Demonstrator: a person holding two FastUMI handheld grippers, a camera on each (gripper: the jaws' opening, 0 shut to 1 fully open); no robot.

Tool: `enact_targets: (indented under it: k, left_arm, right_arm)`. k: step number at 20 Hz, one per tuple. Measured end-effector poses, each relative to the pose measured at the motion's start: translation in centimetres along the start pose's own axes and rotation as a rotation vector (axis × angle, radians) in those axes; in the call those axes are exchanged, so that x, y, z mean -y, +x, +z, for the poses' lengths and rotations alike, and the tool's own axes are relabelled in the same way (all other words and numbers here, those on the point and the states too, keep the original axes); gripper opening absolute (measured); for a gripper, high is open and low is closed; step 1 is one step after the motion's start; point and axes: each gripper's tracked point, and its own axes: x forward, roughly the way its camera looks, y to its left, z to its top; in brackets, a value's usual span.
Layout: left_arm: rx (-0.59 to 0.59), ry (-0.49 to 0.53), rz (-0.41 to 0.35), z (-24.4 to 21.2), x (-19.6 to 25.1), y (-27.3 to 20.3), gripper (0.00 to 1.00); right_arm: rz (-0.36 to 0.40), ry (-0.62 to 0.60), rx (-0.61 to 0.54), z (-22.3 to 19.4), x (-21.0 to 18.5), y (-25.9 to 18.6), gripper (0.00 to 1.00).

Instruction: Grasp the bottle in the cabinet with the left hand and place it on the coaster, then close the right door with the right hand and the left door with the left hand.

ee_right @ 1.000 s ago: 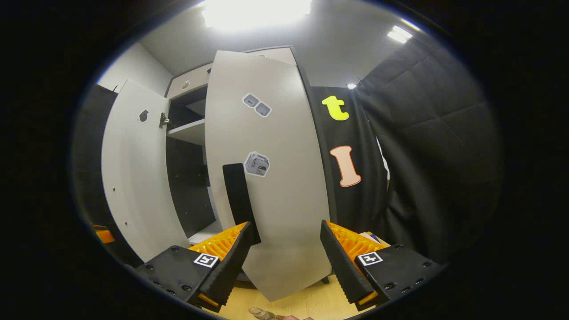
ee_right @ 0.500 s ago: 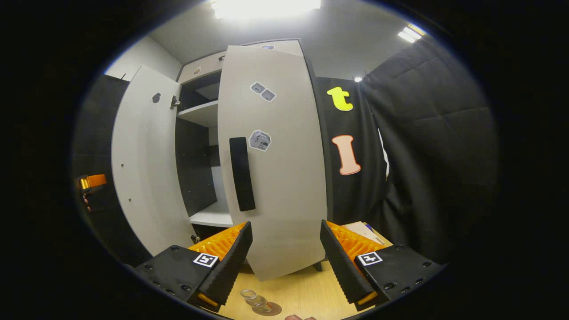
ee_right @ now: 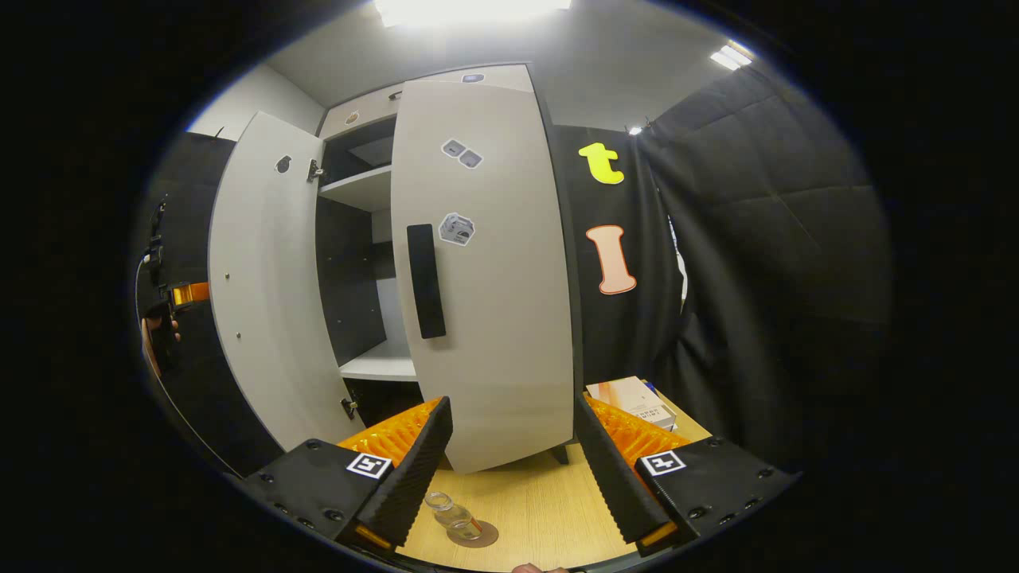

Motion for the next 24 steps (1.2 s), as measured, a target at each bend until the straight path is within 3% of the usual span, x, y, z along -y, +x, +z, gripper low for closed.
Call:
enact_targets:
  k: [1, 2, 3, 5, 8, 9, 13, 15, 17, 18, 22, 23, 24]
  left_arm:
    - [-0.002, 0.036, 0.01, -0.1, -0.3, 0.2, 0.93]
    - [-0.008, 0.068, 0.013, -0.2, -0.1, 0.7, 0.96]
    - [-0.015, 0.086, 0.012, -0.4, 0.0, 0.9, 0.93]
    - [-0.028, 0.06, -0.006, -0.7, 0.8, 1.5, 0.96]
    - [-0.041, 0.033, -0.04, -0.8, 2.1, 1.7, 0.93]
    - [-0.044, 0.038, -0.062, -0.8, 2.9, 1.8, 0.89]
    - [-0.075, 0.006, -0.159, -1.6, 7.2, 2.4, 0.93]
    - [-0.078, 0.015, -0.156, -1.9, 9.2, 3.2, 0.89]
    - [-0.107, -0.002, -0.156, -2.8, 11.3, 3.8, 0.93]
    - [-0.112, -0.01, -0.151, -3.0, 12.4, 4.2, 0.86]
    - [-0.107, -0.014, -0.129, -2.9, 17.1, 6.3, 0.86]
    - [-0.102, -0.011, -0.132, -3.0, 18.6, 6.6, 0.99]
    - [-0.107, -0.012, -0.131, -3.2, 20.2, 6.9, 0.99]
  right_arm:
    - [-0.015, 0.004, -0.005, -0.3, 0.5, -0.2, 0.98]
    - [-0.028, 0.011, -0.011, -0.5, 1.0, -0.4, 0.98]
    - [-0.035, 0.022, -0.018, -0.8, 1.3, -0.5, 0.98]
    - [-0.047, 0.039, -0.032, -1.4, 1.8, -0.5, 0.98]
    - [-0.065, 0.058, -0.045, -1.8, 2.5, -0.2, 0.98]
    - [-0.065, 0.066, -0.043, -1.8, 2.4, -0.1, 0.98]
    - [-0.067, 0.053, -0.042, -2.1, 2.7, 0.2, 0.98]
    - [-0.086, 0.039, -0.043, -2.0, 3.4, 0.5, 0.98]
    - [-0.095, 0.038, -0.048, -2.0, 4.1, 0.6, 0.98]
    - [-0.104, 0.033, -0.054, -1.9, 4.7, 0.8, 0.98]
    - [-0.131, -0.009, -0.064, -0.8, 7.6, 1.3, 0.98]
    - [-0.132, -0.029, -0.056, -0.3, 8.5, 1.6, 0.98]
    - [-0.131, -0.049, -0.056, -0.1, 9.3, 1.9, 0.98]
